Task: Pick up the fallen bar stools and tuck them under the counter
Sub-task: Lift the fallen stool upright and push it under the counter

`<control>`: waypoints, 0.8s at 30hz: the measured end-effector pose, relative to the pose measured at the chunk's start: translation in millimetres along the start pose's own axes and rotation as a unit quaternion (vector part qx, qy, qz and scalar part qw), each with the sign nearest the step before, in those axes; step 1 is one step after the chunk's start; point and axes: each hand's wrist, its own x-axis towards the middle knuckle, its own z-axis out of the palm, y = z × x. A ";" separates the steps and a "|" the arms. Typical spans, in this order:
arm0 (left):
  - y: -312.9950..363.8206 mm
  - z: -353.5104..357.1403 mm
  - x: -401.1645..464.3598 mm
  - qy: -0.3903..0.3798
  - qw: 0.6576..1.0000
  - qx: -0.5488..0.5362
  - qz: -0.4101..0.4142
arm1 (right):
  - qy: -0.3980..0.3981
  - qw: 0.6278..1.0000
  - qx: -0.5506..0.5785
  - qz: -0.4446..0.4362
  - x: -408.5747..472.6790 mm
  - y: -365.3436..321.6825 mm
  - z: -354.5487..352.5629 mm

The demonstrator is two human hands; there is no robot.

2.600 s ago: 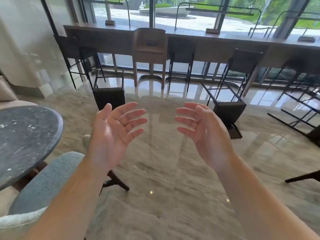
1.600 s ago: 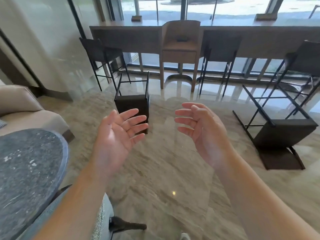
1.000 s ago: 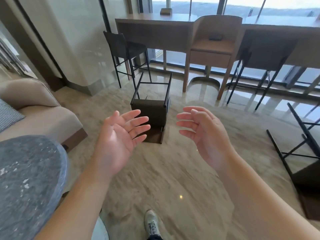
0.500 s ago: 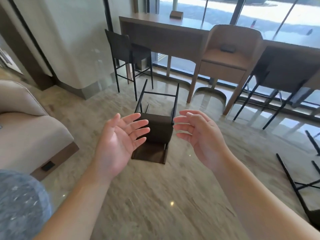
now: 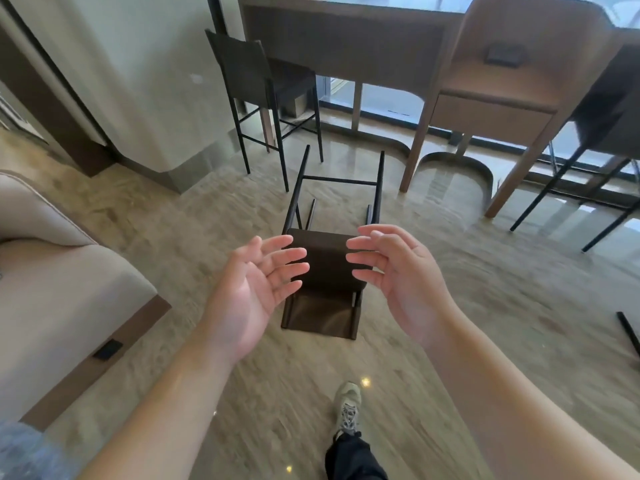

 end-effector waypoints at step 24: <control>-69.4 -92.0 312.9 -0.062 0.821 0.555 0.116 | 0.006 0.939 -0.343 -0.026 292.1 108.6 -22.3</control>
